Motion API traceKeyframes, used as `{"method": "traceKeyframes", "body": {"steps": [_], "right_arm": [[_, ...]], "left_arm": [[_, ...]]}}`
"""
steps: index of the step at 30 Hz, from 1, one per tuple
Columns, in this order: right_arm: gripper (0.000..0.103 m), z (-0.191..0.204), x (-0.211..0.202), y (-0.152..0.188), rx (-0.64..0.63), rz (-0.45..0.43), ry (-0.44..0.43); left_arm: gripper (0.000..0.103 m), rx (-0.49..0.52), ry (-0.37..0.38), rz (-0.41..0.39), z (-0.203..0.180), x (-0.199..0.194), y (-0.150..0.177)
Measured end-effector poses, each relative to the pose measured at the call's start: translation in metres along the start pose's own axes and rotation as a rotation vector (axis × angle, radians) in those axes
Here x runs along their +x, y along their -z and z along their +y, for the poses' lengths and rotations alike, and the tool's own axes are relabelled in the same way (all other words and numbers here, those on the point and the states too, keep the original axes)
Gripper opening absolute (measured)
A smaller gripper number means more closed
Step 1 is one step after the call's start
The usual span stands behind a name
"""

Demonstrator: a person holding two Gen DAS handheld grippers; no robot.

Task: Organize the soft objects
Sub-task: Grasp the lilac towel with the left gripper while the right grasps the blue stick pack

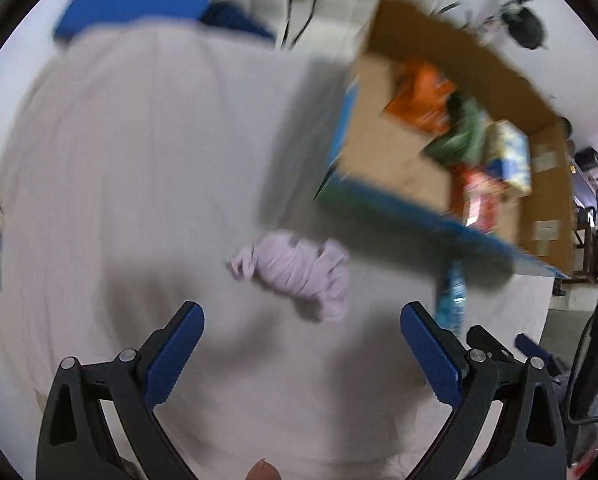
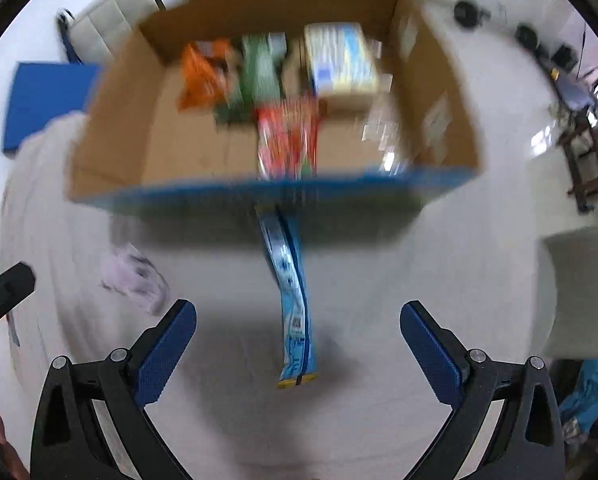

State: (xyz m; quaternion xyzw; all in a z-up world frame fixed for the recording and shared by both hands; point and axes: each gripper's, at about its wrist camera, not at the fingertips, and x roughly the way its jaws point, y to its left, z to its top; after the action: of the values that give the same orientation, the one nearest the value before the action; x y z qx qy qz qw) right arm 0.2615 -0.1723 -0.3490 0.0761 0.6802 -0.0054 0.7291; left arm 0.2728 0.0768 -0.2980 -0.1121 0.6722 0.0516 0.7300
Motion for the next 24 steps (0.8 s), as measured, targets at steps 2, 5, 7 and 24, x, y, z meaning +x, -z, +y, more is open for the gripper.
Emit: {"method": "traceKeyframes", "body": {"steps": [2, 5, 7, 24], "right_arm": [[0.102, -0.002, 0.026, 0.001, 0.021, 0.040, 0.002], [0.083, -0.004, 0.057, 0.002, 0.054, 0.093, 0.005], [0.063, -0.004, 0.074, 0.004, 0.072, 0.131, -0.006], [0.026, 0.002, 0.100, 0.033, 0.014, 0.184, 0.026]], "left_arm": [[0.101, -0.041, 0.029, 0.052, 0.008, 0.021, -0.002], [0.101, -0.129, -0.005, -0.050, 0.015, 0.044, -0.010], [0.101, -0.166, 0.017, -0.031, 0.018, 0.055, -0.015], [0.061, -0.140, -0.068, -0.024, 0.007, 0.107, -0.027]]}}
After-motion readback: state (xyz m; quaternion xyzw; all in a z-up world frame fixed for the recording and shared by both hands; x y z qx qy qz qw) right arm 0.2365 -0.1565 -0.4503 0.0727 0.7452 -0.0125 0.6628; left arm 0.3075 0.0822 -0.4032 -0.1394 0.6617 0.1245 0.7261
